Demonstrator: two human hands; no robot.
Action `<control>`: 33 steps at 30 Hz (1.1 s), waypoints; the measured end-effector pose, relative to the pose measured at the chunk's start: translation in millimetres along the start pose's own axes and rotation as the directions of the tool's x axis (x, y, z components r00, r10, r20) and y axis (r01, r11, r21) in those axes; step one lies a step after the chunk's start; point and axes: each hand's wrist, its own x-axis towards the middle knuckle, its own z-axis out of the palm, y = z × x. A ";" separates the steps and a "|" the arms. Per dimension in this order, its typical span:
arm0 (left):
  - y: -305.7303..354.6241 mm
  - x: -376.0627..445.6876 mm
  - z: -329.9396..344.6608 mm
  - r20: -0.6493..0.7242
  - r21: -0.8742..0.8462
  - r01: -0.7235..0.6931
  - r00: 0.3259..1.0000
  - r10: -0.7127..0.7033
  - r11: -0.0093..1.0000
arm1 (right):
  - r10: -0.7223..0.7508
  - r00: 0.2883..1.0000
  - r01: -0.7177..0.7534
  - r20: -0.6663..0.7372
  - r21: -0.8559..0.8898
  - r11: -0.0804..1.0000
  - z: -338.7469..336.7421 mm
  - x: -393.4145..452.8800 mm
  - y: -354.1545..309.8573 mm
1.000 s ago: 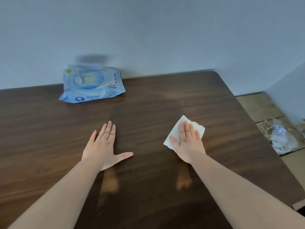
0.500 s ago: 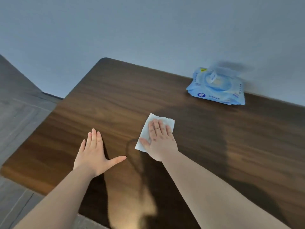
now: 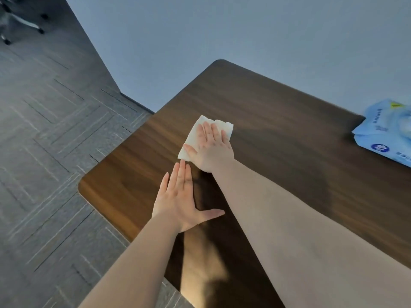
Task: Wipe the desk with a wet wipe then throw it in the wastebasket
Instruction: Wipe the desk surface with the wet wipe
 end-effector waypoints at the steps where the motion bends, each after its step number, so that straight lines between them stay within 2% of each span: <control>1: 0.1 0.8 -0.4 0.005 -0.004 -0.002 1.000 0.002 1.000 | -0.003 1.000 0.003 -0.002 -0.006 1.000 -0.5 6.8 -6.0; 10: -1.0 -0.7 -1.4 0.017 -0.021 -0.009 1.000 0.009 1.000 | -0.084 0.996 0.085 0.030 -0.045 0.995 2.5 19.7 -16.4; 14: -0.5 -1.8 1.6 -0.008 0.014 -0.021 1.000 0.021 1.000 | -0.122 0.992 0.122 0.021 -0.012 0.992 4.6 -13.7 1.6; 18: 4.0 -6.7 -2.7 0.006 0.126 -0.018 1.000 0.018 0.992 | -0.087 0.996 0.087 0.032 0.009 0.996 5.9 -71.1 43.6; 22: 40.9 -13.6 -3.7 0.008 0.220 -0.156 0.987 0.158 0.963 | 0.084 0.996 -0.086 0.043 0.036 0.996 0.4 -136.1 107.3; 26: 118.3 -15.5 2.8 0.051 0.233 -0.321 0.947 0.318 0.918 | 0.294 0.954 -0.297 0.054 0.059 0.953 -5.4 -207.3 178.3; 30: 209.6 -22.2 22.1 0.117 0.227 -0.474 0.880 0.460 0.851 | 0.511 0.859 -0.510 0.027 0.108 0.853 -3.0 -286.1 254.0; 33: 278.2 -33.9 43.0 0.178 0.247 -0.574 0.819 0.546 0.781 | 0.674 0.738 -0.668 -0.004 0.136 0.732 3.1 -347.3 305.9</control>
